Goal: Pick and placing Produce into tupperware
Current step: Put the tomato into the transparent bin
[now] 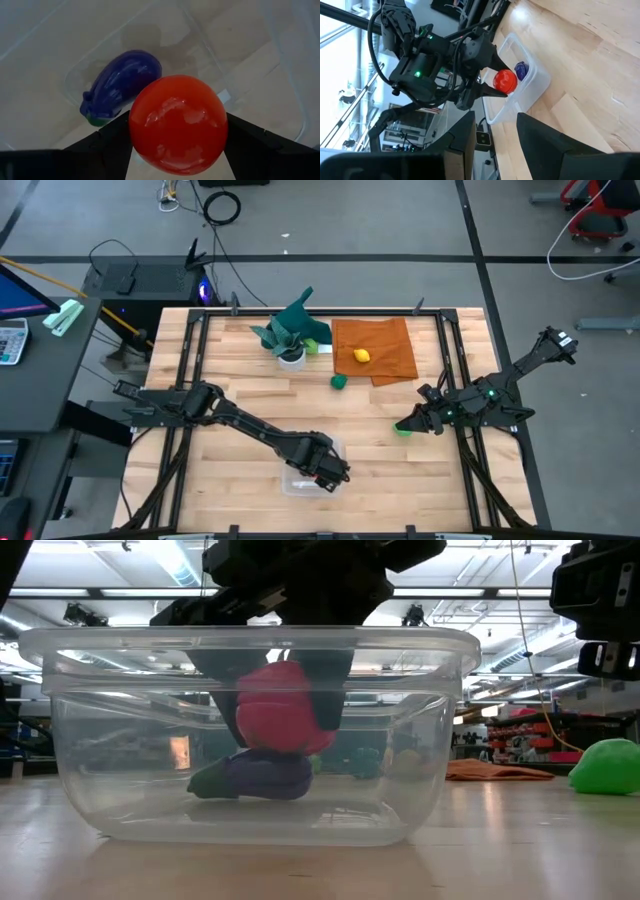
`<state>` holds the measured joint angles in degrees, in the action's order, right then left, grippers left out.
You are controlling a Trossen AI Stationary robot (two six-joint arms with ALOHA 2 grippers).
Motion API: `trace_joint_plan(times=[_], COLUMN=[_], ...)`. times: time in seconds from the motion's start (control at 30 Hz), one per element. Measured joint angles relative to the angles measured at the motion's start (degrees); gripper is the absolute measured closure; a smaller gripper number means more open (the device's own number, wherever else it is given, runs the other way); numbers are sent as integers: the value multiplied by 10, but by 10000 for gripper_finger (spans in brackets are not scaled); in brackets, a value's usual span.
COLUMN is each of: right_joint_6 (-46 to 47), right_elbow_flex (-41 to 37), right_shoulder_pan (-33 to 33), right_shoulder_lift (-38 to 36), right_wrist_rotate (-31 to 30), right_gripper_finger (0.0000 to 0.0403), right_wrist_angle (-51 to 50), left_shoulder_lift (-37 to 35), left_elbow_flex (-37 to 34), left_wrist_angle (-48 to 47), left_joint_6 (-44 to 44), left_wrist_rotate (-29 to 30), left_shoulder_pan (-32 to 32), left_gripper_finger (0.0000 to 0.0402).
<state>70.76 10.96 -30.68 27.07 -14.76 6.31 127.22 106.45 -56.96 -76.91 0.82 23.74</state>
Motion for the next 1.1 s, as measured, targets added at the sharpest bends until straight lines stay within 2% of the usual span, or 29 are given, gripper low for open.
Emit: trace_joint_plan(times=[0.13, 0.4, 0.63, 0.93, 1.1], right_joint_6=[0, 1, 1, 1, -3], right_elbow_flex=[0, 0, 0, 0, 0], right_shoulder_pan=[0, 0, 0, 0, 0], right_shoulder_lift=[0, 1, 4, 4, 4], right_wrist_rotate=[0, 0, 0, 0, 0], right_gripper_finger=[291, 291, 291, 291, 291], right_wrist_angle=[0, 4, 4, 5, 6], left_shoulder_lift=[9, 23, 23, 23, 12], left_elbow_flex=[-1, -1, -1, 0, 24], left_wrist_angle=[8, 28, 28, 36, 15], left_joint_6=[4, 11, 11, 32, 47], left_wrist_rotate=[-5, -10, -6, 2, 34], left_shoulder_pan=[1, 9, 9, 9, 13], left_gripper_finger=[125, 133, 110, 112, 112])
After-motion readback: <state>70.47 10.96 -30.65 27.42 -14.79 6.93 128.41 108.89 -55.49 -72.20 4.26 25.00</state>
